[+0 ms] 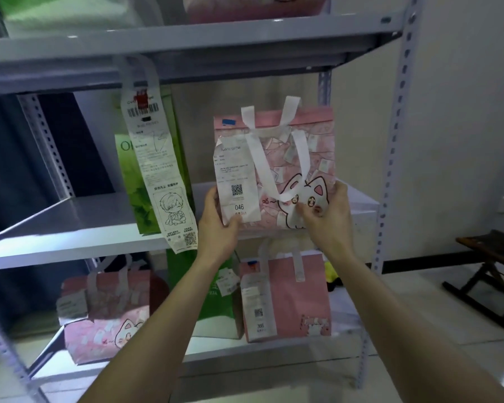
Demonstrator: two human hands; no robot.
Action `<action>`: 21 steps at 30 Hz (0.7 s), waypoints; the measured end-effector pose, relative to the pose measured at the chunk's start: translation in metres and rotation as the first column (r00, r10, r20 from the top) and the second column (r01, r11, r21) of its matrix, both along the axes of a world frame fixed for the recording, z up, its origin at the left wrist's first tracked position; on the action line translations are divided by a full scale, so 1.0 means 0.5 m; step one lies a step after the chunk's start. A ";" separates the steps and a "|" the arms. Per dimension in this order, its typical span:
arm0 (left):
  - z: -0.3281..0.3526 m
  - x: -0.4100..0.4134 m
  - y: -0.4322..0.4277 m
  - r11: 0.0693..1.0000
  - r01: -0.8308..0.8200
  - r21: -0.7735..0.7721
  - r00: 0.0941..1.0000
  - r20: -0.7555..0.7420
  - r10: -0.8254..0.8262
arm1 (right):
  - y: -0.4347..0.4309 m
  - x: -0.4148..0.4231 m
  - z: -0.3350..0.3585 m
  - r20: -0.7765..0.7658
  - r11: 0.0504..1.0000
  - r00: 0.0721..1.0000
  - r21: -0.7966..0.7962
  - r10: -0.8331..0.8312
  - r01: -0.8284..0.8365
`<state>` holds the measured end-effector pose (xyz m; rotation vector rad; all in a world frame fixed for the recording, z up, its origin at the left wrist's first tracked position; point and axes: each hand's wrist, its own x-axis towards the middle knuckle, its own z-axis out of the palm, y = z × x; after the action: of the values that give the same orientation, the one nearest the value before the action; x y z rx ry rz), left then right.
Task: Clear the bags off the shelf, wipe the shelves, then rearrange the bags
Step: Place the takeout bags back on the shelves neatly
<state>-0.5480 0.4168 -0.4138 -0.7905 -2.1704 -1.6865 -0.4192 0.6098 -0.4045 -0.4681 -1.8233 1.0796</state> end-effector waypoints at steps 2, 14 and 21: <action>0.001 0.034 -0.014 0.999 0.016 0.038 1.000 0.001 -0.016 | -0.031 0.031 -0.002 -0.023 1.000 0.999 0.005 -0.027 0.027; 0.086 0.140 -0.232 0.975 -0.058 0.215 0.990 -0.115 0.085 | -0.257 0.075 0.059 -0.194 0.992 0.981 0.127 0.031 -0.006; 0.136 0.100 -0.447 0.932 -0.199 0.304 0.943 -0.200 0.267 | -0.444 -0.022 0.137 -0.278 0.964 0.935 0.214 0.218 -0.161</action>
<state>-0.4982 0.1932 -0.3459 -0.5929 -1.7383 -1.6336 -0.4302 0.3880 -0.3358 -0.0103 -1.7002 1.0308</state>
